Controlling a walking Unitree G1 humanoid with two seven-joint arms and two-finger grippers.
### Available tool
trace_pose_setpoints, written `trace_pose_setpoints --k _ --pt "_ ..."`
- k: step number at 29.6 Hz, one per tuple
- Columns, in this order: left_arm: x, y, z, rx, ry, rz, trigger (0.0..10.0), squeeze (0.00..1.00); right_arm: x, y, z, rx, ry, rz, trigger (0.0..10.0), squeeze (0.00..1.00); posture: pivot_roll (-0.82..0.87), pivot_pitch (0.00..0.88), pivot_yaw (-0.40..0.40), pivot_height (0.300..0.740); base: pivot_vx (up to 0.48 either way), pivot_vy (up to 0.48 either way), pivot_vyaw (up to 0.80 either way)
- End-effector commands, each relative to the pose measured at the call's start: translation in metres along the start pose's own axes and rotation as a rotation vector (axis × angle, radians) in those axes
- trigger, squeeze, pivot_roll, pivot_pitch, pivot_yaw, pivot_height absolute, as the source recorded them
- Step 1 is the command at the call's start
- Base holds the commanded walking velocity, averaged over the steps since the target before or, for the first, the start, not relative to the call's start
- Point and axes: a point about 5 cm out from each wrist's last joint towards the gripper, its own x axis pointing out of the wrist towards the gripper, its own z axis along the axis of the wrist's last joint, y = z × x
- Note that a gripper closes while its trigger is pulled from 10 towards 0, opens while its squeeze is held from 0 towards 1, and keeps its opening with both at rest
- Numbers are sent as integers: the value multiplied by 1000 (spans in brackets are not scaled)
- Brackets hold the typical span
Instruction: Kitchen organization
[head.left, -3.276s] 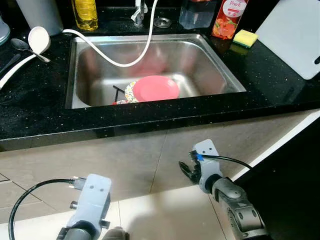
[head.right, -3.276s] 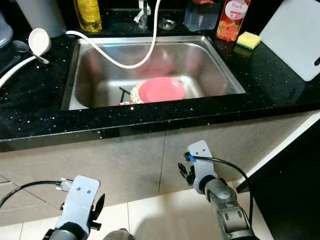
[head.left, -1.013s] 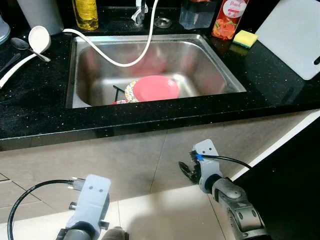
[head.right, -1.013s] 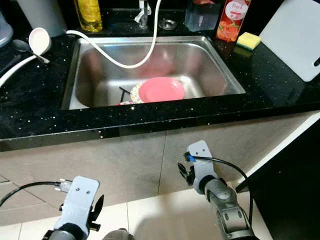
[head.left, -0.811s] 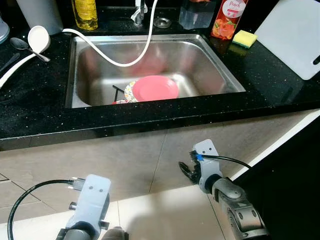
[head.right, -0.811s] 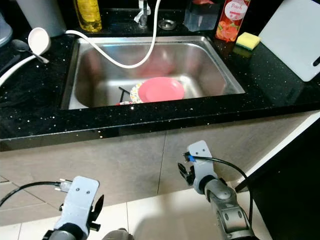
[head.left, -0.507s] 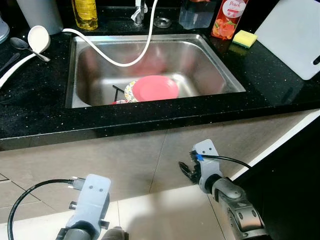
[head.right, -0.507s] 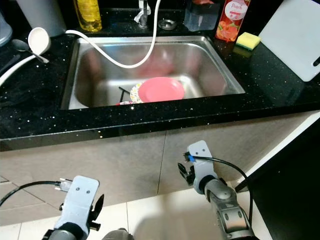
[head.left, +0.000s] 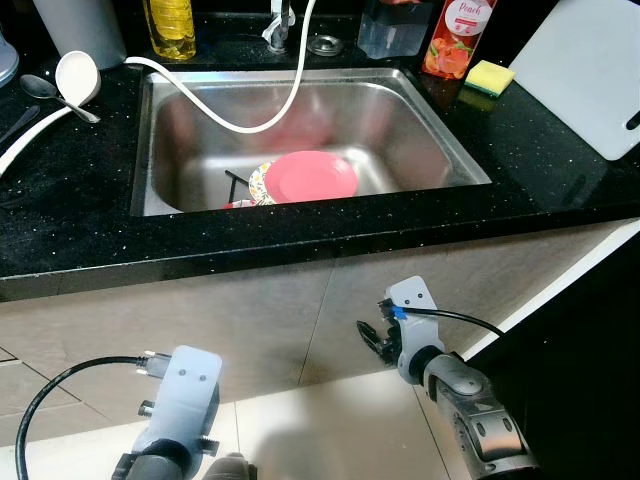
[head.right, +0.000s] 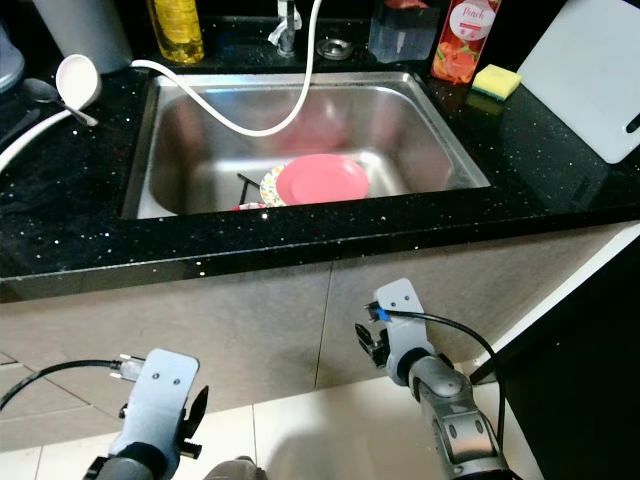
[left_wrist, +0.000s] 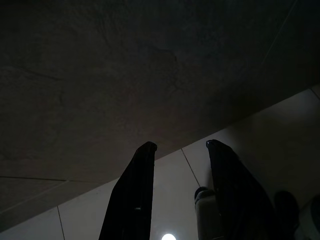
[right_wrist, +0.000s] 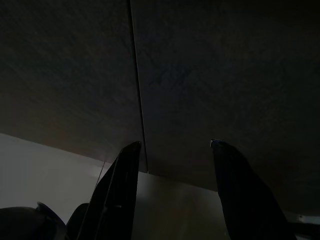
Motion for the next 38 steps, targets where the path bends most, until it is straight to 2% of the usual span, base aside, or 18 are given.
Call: trace_pose_setpoints --k 1,38 --pt "-1 1 -5 11 25 3 10000 0 0 2 -6 4 31 9 10000 0 220 62 -75 740 0 0 0" --pt "-1 1 -7 13 25 4 10000 0 -2 1 -7 1 31 8 10000 0 212 70 -80 740 0 0 0"
